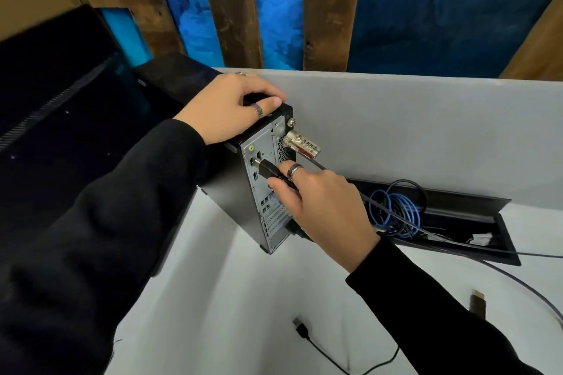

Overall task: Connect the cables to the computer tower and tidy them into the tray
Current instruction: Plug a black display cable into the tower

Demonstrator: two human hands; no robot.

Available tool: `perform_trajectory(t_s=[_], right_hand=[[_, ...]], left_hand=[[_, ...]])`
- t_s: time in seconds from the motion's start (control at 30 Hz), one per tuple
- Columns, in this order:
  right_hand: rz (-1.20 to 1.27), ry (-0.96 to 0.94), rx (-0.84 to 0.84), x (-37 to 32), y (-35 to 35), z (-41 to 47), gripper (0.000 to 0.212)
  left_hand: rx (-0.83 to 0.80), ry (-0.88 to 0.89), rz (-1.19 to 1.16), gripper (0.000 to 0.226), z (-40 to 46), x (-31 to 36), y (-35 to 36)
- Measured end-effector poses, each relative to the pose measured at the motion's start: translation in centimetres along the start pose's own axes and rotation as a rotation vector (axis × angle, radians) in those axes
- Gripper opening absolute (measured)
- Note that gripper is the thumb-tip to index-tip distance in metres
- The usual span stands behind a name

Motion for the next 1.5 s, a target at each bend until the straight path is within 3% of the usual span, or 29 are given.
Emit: perform_trajectory(t_s=[0.23, 0.47, 0.77, 1.03, 1.5], right_hand=[[-0.035, -0.001, 0.055, -0.2, -0.3, 0.0, 0.029], [-0.019, -0.007, 0.078, -0.5, -0.2, -0.1, 0.040], [-0.060, 0.008, 0.080, -0.8, -0.2, 0.0, 0.039], [-0.124, -0.021, 0.103, -1.3, -1.0, 0.2, 0.022], [-0.180, -0.016, 0.104, -1.7, -1.3, 0.3, 0.022]], left_hand=[[-0.045, -0.026, -0.088, 0.021, 0.3, -0.9, 0.2], [0.012, -0.031, -0.125, 0.020, 0.1, -1.2, 0.5], [0.031, -0.081, -0.108, 0.046, 0.0, -1.3, 0.6], [0.067, -0.106, -0.071, 0.032, 0.0, -1.3, 0.5], [0.068, -0.096, -0.006, 0.019, -0.1, -0.9, 0.5]])
Point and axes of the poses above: each hand's wrist, its own z-axis towards the middle knuckle, its own y-axis out of the palm, x = y × z, the point moved 7 cm from there along z, towards the middle knuckle, and after that the axes turned 6 degrees about -x, right-handed, at the moved point
